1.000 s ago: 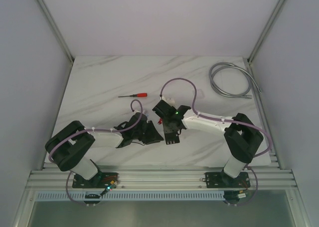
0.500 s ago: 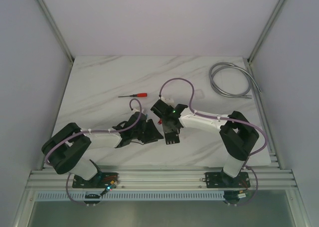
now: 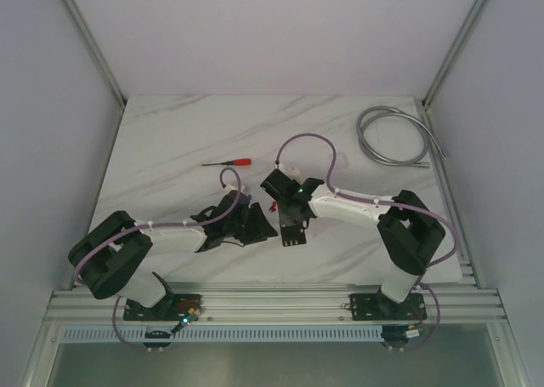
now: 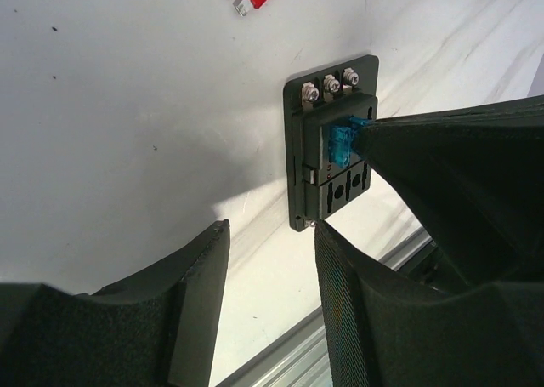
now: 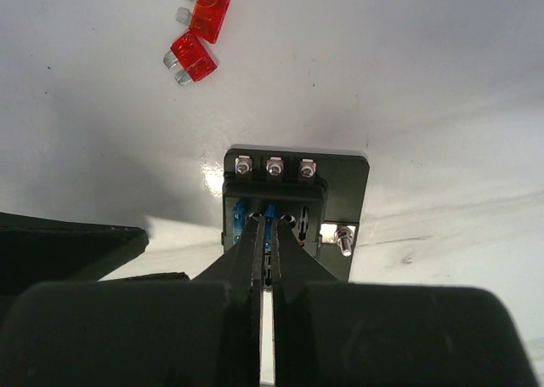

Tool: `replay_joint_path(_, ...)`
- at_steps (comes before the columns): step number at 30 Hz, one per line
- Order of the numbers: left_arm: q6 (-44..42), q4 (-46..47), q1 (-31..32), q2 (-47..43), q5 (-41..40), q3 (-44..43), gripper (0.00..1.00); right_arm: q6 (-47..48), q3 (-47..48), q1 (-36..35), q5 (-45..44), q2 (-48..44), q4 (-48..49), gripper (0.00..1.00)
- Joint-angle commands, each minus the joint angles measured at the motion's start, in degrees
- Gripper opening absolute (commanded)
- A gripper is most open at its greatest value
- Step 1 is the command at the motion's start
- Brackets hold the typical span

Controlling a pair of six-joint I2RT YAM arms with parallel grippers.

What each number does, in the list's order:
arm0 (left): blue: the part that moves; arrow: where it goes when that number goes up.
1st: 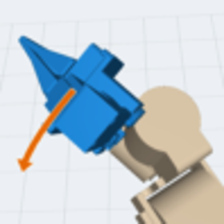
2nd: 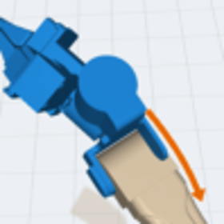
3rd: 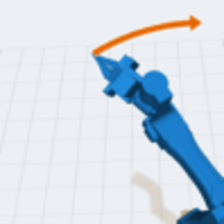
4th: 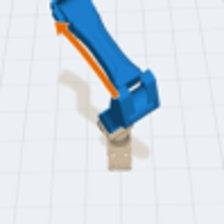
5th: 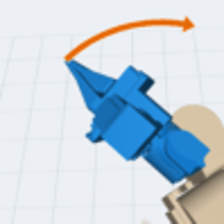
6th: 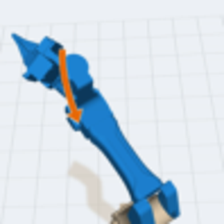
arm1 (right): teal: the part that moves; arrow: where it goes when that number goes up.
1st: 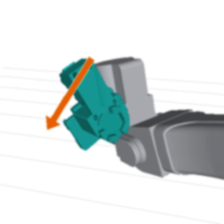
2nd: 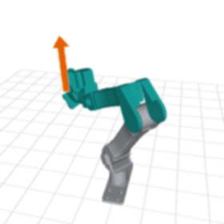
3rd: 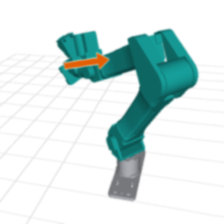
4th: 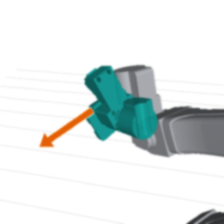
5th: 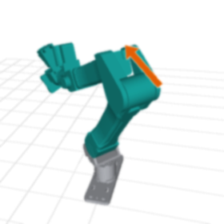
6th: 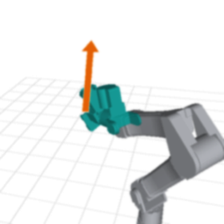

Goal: Snap on the fuse box
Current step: Install the fuse at the fuse box base.

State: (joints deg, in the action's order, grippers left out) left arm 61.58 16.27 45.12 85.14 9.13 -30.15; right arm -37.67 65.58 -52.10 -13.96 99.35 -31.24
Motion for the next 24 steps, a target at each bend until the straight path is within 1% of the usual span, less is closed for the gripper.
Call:
replay_joint_path(1, -0.84, -1.35, 0.08, -1.20, -0.91, -0.88, 0.54, -1.35, -6.34, 1.76, 1.56, 0.98, 0.32, 0.00)
replay_joint_path(7, -0.68, -1.61, 0.05, -1.35, -1.10, -0.74, 0.54, -0.99, -11.05, 3.37, 3.10, 0.64, 2.14, 0.00)
replay_joint_path(13, -0.63, -2.08, 0.05, -1.72, -1.48, -0.52, 0.54, -0.42, -12.23, 3.79, 3.36, 2.82, 2.33, 0.00)
replay_joint_path(18, -0.68, -2.30, -0.02, -1.90, -1.86, -0.23, 0.54, 0.44, -10.59, 3.67, 1.32, 6.36, 0.17, 0.00)
replay_joint_path(21, -0.67, -2.55, -0.25, -2.58, -2.26, 0.37, 0.54, 1.29, -8.26, 3.09, -0.90, 8.24, -2.01, 0.00)
replay_joint_path(24, -0.66, -3.05, -0.83, -3.63, -2.82, 1.08, 0.54, 2.78, -5.51, 1.99, -0.93, 10.19, -2.43, 0.00)
